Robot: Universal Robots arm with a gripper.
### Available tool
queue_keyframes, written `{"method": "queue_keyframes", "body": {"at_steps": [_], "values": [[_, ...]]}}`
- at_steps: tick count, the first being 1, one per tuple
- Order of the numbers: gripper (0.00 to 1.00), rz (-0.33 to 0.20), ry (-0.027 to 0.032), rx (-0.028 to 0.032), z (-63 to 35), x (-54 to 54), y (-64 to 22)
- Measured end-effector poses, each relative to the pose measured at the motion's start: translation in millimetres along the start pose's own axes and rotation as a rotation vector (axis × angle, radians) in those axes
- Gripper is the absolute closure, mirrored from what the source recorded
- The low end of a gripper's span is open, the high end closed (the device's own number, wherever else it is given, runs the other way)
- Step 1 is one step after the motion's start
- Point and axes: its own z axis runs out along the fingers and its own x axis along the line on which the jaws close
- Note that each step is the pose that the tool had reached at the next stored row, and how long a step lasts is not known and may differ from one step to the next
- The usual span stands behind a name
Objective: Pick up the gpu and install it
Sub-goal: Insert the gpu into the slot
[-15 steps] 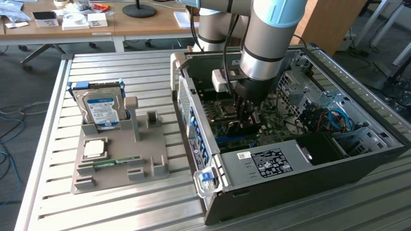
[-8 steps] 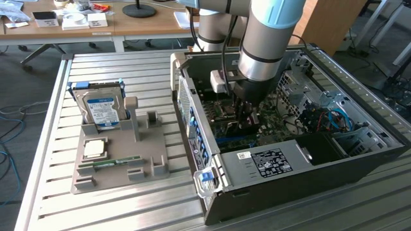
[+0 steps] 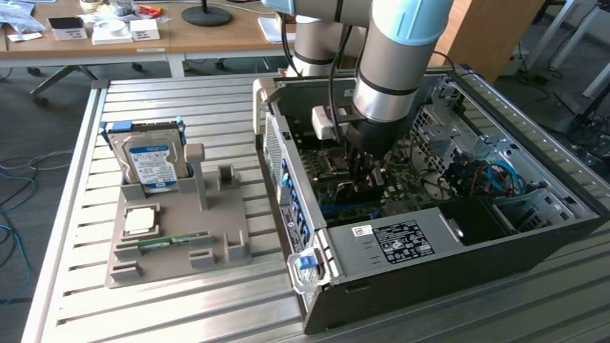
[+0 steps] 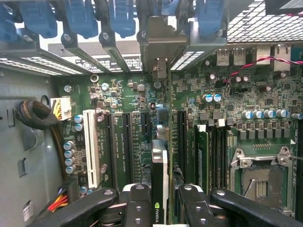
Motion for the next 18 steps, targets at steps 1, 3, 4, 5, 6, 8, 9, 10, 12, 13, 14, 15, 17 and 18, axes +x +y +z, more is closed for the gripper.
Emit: {"method": "queue_keyframes", "body": {"at_steps": [1,3,4,5,6,8,9,10,12,13,14,15,17,18], "values": [[0.73,0.0,-0.0003,0.0001,0.4,0.0,0.0],[0.73,0.0,-0.0002,0.0,0.9,0.0,0.0],[0.73,0.0,0.0,-0.0001,1.1,0.0,0.0],[0.73,0.0,0.0001,-0.0002,1.3,0.0,0.0],[0.73,0.0,0.0002,-0.0002,1.5,-0.1,0.0],[0.73,0.0,-0.0002,-0.0001,1.8,-0.6,0.0],[0.73,0.0,-0.0004,-0.0001,1.8,-0.7,0.0],[0.73,0.0,-0.0005,-0.0002,1.9,-0.8,0.1],[0.73,0.0,-0.0006,-0.0001,2.0,-0.9,0.1],[0.73,0.0,-0.0007,-0.0001,2.0,-0.9,0.1],[0.73,0.0,-0.0008,-0.0001,2.0,-0.9,0.1],[0.73,0.0,-0.0009,-0.0001,1.9,-0.9,0.1],[0.73,0.0,-0.001,0.0,1.8,-0.9,0.0],[0.73,0.0,-0.001,0.0,1.7,-0.9,0.1]]}}
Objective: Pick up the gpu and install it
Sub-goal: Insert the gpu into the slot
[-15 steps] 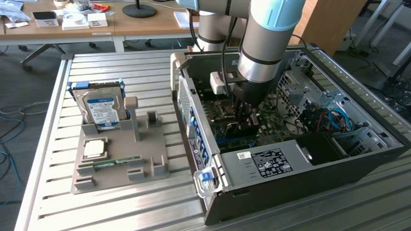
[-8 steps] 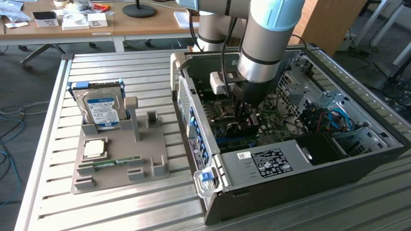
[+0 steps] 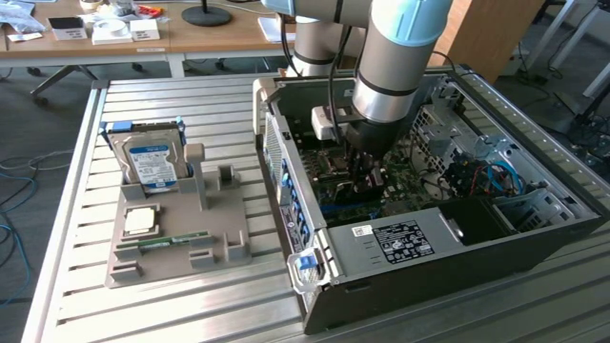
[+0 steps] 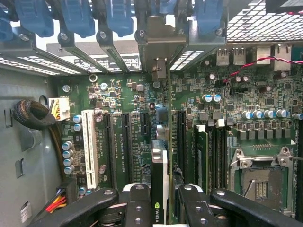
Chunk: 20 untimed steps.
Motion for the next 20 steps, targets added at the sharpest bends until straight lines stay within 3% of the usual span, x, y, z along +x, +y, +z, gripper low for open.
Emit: {"method": "queue_keyframes", "body": {"at_steps": [20], "values": [[0.73,0.0,0.0002,-0.0001,2.2,0.2,0.1]]}}
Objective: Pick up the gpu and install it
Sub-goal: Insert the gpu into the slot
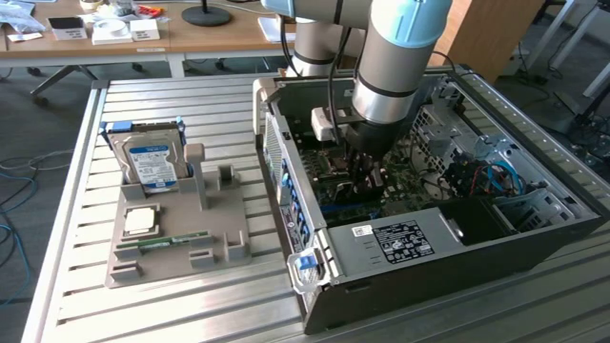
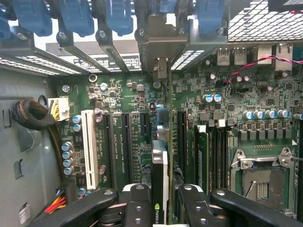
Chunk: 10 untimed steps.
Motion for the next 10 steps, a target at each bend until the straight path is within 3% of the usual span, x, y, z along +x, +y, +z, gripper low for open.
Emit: {"method": "queue_keyframes", "body": {"at_steps": [10], "values": [[0.73,-0.005,-0.0001,-0.0001,-2.1,0.0,-0.1]]}}
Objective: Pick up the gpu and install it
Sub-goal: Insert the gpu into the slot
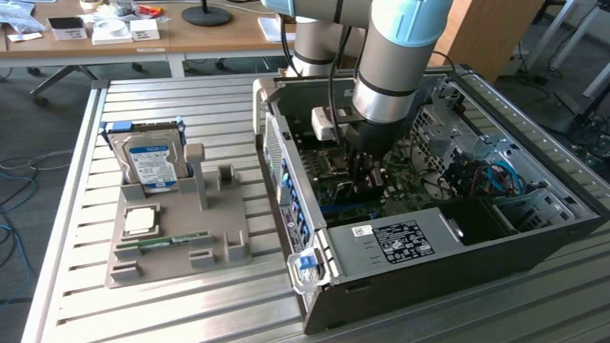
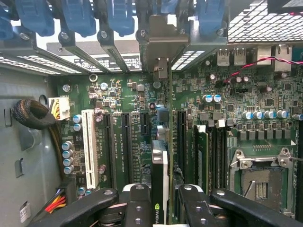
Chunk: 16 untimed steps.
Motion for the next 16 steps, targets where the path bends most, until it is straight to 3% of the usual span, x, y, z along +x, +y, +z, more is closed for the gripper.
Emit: {"method": "queue_keyframes", "body": {"at_steps": [16], "values": [[0.73,-0.005,0.0001,-0.0001,0.0,0.1,-2.2]]}}
